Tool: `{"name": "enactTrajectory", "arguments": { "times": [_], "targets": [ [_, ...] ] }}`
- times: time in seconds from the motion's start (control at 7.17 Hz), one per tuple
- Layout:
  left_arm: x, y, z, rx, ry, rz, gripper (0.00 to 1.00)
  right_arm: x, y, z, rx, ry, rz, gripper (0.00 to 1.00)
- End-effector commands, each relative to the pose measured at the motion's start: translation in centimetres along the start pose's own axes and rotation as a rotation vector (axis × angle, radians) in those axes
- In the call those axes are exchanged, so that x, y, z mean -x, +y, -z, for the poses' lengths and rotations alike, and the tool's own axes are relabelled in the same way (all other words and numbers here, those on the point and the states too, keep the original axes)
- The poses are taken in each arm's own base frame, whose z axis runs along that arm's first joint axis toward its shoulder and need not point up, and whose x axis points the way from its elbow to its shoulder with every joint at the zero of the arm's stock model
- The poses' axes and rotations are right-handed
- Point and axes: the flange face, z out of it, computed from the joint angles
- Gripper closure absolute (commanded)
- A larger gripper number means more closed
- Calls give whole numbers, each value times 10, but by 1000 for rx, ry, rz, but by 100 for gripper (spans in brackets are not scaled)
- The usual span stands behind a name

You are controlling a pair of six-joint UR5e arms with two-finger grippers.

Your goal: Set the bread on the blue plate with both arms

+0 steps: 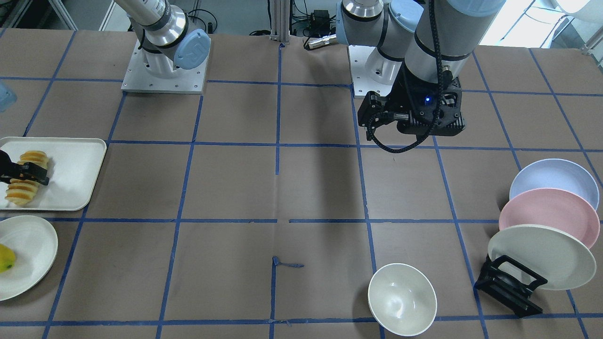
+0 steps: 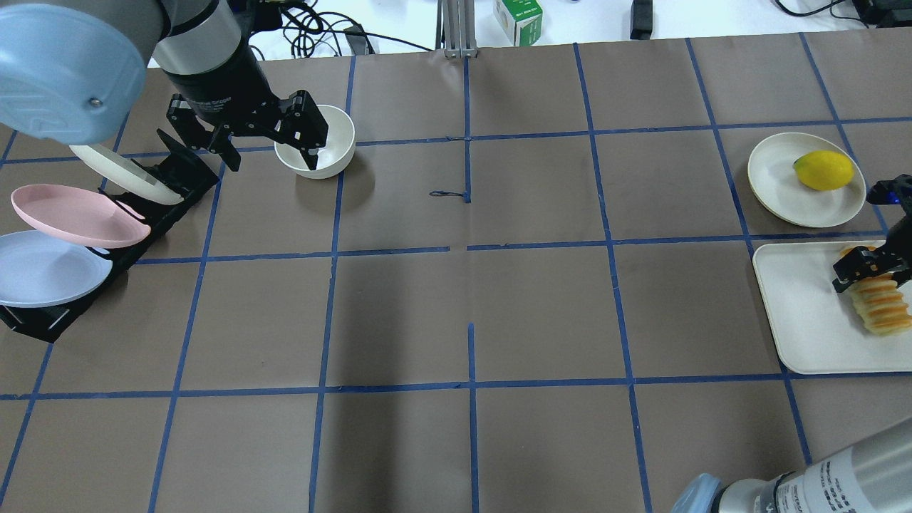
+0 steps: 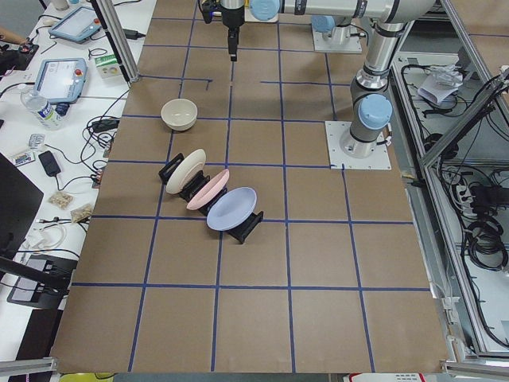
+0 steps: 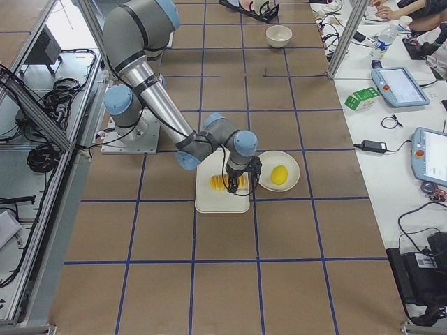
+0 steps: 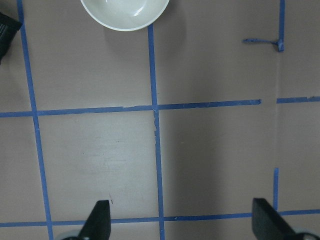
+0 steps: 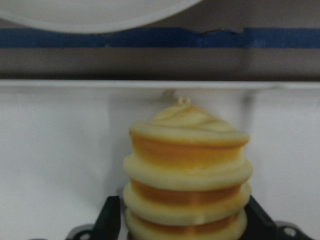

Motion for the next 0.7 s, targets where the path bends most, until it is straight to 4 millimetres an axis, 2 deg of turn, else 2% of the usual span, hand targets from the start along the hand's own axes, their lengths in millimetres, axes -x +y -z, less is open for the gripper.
{"name": "enactTrajectory", "arguments": {
  "times": [0.0,0.28,0.42,0.56],
  "targets": [
    [0,0,0,0,0,0,0,1,2,4,7,-2,2,100],
    [1,0,0,0,0,0,0,-1,3,18,3,22,3,100],
    [1,-1,1,-4,0,0,0,4,11,35,17,20,1,100],
    [2,-2,3,-23,0,2,0,18,21,61,14,14,-6,100]
  ]
}}
